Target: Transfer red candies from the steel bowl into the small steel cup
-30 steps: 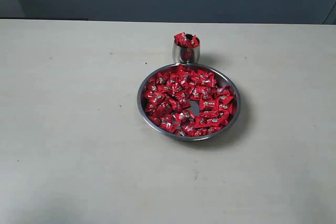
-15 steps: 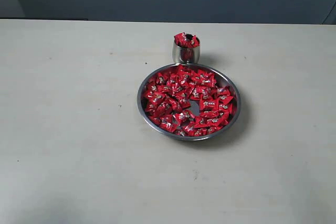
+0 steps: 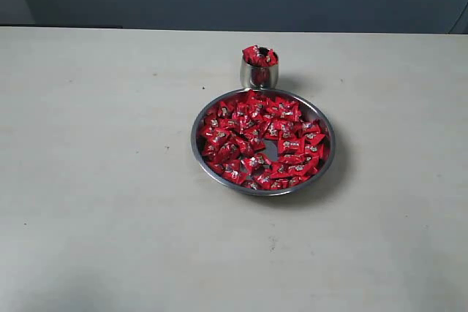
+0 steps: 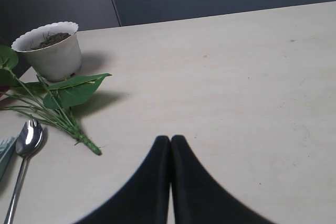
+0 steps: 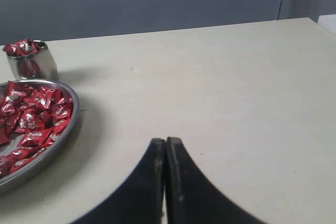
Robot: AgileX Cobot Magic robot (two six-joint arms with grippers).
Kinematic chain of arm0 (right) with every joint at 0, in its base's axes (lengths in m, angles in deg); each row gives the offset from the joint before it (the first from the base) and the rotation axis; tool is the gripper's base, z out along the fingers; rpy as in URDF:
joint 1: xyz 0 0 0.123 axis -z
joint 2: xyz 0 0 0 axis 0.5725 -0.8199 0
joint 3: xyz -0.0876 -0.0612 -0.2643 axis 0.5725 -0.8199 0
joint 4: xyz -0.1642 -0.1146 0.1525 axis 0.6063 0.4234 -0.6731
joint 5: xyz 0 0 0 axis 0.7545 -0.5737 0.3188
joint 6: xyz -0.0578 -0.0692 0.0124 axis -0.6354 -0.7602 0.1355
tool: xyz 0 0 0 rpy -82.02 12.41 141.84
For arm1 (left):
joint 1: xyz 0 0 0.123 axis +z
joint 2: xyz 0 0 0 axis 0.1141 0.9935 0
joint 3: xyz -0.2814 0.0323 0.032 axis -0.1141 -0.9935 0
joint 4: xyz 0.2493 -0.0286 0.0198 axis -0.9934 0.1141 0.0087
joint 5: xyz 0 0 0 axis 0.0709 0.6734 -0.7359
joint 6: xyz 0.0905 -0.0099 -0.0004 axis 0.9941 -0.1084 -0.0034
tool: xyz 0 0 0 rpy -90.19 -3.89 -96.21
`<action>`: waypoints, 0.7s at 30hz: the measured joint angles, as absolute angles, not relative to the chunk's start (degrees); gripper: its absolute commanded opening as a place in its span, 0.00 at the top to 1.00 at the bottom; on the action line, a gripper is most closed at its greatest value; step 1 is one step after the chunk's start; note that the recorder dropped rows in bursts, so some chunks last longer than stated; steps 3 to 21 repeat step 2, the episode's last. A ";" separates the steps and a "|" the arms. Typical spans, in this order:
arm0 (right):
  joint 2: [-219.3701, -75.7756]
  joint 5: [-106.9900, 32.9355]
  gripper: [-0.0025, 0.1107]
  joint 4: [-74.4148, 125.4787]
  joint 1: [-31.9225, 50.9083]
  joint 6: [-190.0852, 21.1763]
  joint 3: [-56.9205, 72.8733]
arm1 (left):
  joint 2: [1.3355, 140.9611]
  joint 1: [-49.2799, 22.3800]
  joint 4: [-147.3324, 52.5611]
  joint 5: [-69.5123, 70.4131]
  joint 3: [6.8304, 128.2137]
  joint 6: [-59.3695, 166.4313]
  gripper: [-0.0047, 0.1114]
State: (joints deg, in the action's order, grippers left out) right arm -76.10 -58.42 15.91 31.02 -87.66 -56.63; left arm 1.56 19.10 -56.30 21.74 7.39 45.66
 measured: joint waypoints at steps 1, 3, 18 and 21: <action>-76.10 -58.42 0.98 15.91 31.02 -87.66 -56.63 | 1.56 19.10 -56.30 21.74 7.39 45.66 0.96; -76.10 -58.42 0.98 15.91 31.02 -87.66 -56.63 | 1.56 19.10 -56.30 21.74 7.39 45.66 0.96; -76.10 -58.42 0.98 15.91 31.02 -87.66 -56.63 | 1.56 19.10 -56.30 21.74 7.39 45.66 0.96; -76.10 -58.42 0.98 15.91 31.02 -87.66 -56.63 | 1.56 19.10 -56.30 21.74 7.39 45.66 0.96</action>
